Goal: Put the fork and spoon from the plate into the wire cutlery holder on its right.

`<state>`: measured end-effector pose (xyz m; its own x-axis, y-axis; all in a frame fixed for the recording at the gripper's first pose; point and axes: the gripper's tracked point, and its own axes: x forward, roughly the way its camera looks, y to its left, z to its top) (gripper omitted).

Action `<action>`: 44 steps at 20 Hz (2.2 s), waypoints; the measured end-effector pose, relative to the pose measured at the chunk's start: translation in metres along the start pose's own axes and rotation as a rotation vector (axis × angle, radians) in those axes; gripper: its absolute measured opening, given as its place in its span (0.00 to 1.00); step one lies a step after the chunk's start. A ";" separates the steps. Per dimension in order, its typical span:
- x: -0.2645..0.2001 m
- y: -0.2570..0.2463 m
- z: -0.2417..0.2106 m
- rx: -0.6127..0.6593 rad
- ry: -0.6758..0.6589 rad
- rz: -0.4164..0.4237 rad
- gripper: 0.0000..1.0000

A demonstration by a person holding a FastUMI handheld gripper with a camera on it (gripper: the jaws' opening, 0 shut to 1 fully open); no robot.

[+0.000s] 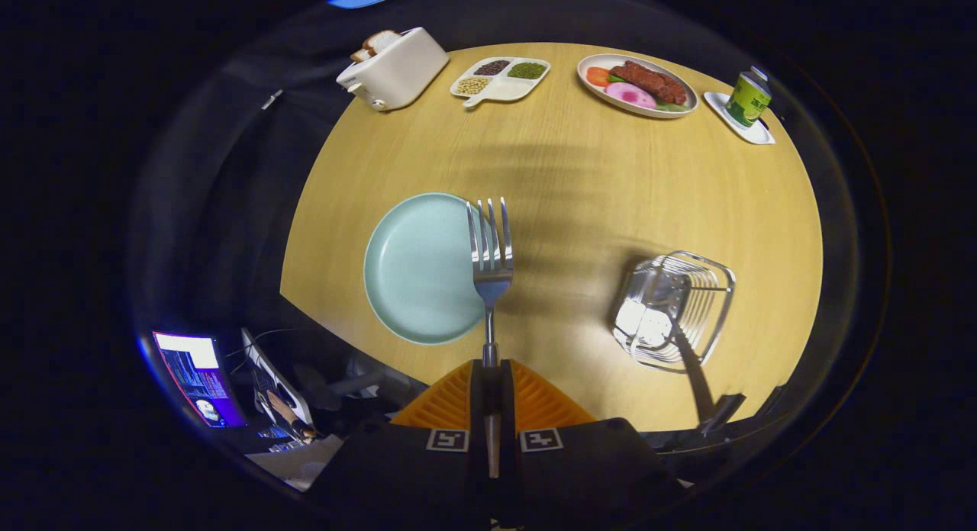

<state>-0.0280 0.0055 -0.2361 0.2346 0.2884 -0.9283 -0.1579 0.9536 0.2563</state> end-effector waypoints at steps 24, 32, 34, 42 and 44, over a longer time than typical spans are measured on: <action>-0.035 -0.102 -0.041 0.211 0.512 -0.052 0.10; -0.025 -0.110 -0.026 0.309 0.490 -0.071 0.13; -0.025 -0.110 -0.025 0.313 0.480 -0.068 0.18; -0.045 -0.101 0.015 0.288 0.284 -0.033 1.00; -0.055 -0.097 0.025 0.295 0.216 -0.015 0.99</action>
<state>-0.0015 -0.1004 -0.2033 0.0222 0.2795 -0.9599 0.1344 0.9506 0.2799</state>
